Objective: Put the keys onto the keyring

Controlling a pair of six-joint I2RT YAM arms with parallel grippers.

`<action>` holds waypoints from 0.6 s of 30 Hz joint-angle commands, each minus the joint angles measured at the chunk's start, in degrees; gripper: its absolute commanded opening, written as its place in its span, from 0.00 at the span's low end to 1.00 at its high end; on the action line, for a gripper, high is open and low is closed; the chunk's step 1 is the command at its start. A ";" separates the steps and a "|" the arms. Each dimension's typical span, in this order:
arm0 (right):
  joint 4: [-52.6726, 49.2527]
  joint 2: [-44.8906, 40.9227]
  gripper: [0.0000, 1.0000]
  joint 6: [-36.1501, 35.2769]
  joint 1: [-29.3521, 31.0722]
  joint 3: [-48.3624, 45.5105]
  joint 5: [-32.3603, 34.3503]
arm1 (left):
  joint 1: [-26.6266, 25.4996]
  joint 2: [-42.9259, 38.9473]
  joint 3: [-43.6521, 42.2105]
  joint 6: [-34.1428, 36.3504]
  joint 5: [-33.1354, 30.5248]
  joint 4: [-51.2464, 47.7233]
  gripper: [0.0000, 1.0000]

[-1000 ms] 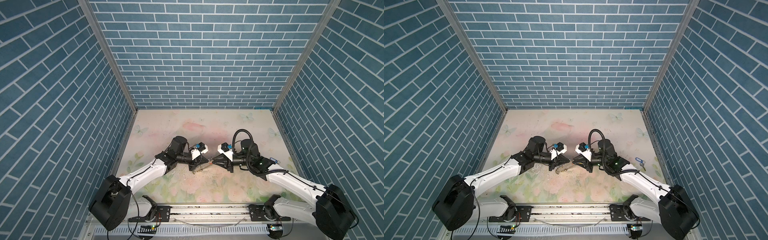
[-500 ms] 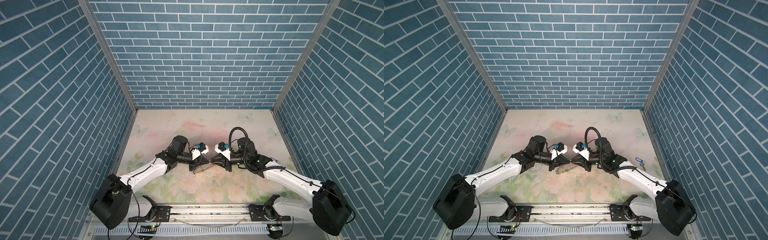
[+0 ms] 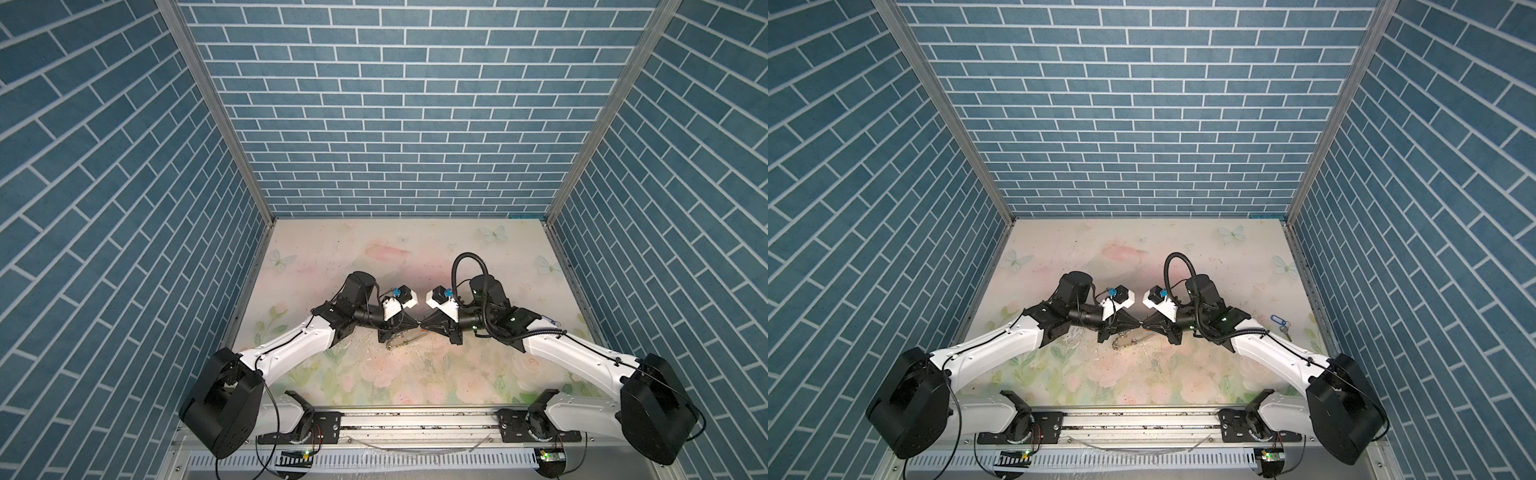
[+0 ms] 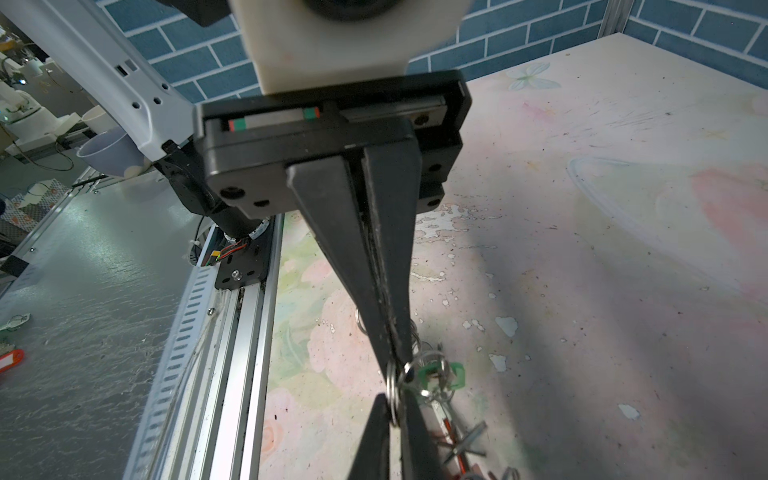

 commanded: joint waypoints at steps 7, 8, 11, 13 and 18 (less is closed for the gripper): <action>0.71 -1.74 0.00 -1.84 0.31 1.26 1.50 | -0.26 -0.49 0.16 -1.27 -0.75 4.26 0.04; 2.30 -2.58 0.00 -0.91 -0.09 0.35 1.90 | -0.26 -1.43 -0.71 -2.14 -1.27 5.79 0.11; 9.86 -5.17 0.00 3.86 -2.86 -3.14 0.60 | 0.38 -4.22 -3.17 -5.50 -1.93 9.50 0.22; 14.77 -6.43 0.00 6.20 -4.28 -5.34 -0.86 | 1.09 -5.12 -4.27 -7.53 -1.45 12.05 0.27; 17.05 -6.82 0.00 7.20 -4.56 -7.14 -1.81 | 2.24 -4.48 -4.71 -10.30 -0.17 14.42 0.30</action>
